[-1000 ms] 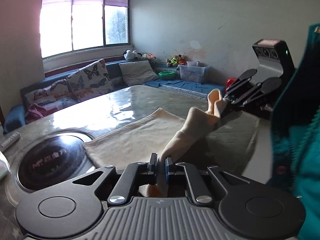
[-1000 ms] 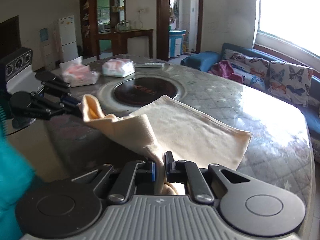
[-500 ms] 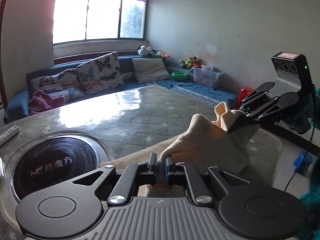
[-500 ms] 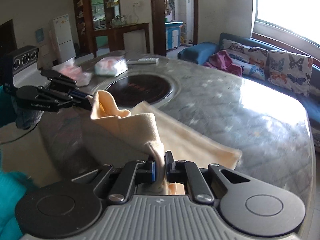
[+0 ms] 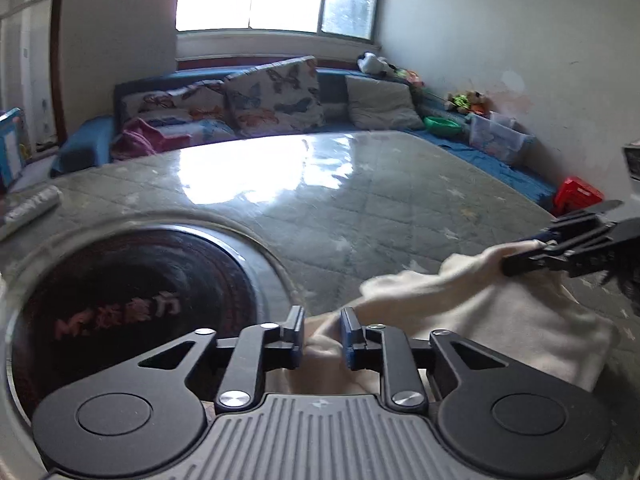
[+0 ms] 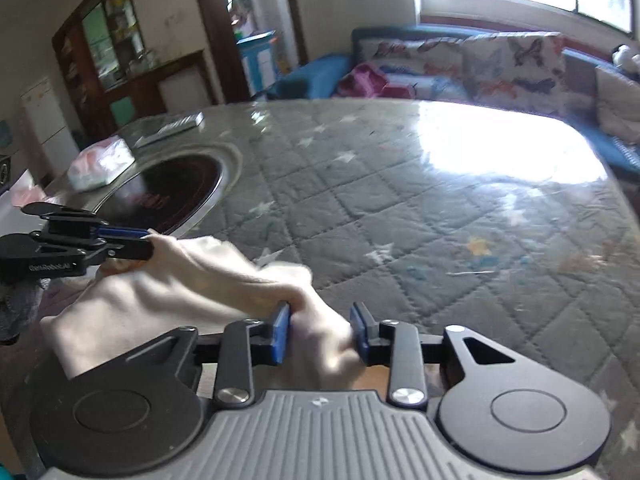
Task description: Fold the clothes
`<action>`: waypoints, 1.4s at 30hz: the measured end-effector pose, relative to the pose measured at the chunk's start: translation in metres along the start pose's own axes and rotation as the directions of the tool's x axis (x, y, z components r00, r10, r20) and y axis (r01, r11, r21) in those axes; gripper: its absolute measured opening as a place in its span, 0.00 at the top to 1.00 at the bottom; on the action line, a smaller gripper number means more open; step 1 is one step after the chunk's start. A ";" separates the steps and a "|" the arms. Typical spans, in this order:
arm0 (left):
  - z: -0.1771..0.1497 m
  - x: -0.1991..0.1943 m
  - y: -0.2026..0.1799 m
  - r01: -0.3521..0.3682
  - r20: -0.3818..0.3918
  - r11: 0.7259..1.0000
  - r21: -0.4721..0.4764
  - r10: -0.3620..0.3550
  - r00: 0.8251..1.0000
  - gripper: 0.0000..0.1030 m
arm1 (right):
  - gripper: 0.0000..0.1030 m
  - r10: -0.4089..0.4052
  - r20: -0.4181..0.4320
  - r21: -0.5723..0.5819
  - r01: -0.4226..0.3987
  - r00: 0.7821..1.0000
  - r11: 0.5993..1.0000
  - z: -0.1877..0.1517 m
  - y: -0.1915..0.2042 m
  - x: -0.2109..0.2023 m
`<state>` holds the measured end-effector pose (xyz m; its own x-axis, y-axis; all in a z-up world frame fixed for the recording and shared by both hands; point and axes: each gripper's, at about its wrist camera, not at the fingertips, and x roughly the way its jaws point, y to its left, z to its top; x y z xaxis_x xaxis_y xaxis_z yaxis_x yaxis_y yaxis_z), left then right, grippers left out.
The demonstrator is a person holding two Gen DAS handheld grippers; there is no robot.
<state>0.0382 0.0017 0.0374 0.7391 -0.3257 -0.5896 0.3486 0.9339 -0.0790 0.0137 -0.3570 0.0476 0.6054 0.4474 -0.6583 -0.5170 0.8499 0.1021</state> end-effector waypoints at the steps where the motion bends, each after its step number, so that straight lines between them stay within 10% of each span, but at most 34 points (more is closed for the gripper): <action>1: 0.003 -0.004 0.001 -0.021 0.009 1.000 -0.012 0.021 1.000 0.78 | 0.69 -0.013 0.010 0.012 0.013 1.000 1.000 -0.002 -0.002 0.000; 9: 0.020 0.007 -0.028 0.114 -0.018 0.992 -0.053 -0.115 0.993 0.80 | 0.79 0.002 0.068 0.051 -0.006 0.998 0.999 0.002 0.006 0.005; 18: 0.017 0.040 -0.040 0.051 -0.073 0.997 -0.052 -0.055 0.996 0.77 | 0.80 -0.018 0.014 0.078 0.017 1.000 0.997 0.001 0.009 0.046; 42: 0.001 0.032 -0.063 0.090 -0.046 0.994 -0.059 -0.093 0.995 0.78 | 0.87 -0.024 0.027 -0.043 0.026 0.999 0.999 -0.041 0.043 -0.005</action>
<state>0.0405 -0.0681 0.0238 0.6760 -0.4038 -0.6165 0.3793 0.9079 -0.1787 -0.0366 -0.3340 0.0248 0.6342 0.4339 -0.6399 -0.5270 0.8482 0.0528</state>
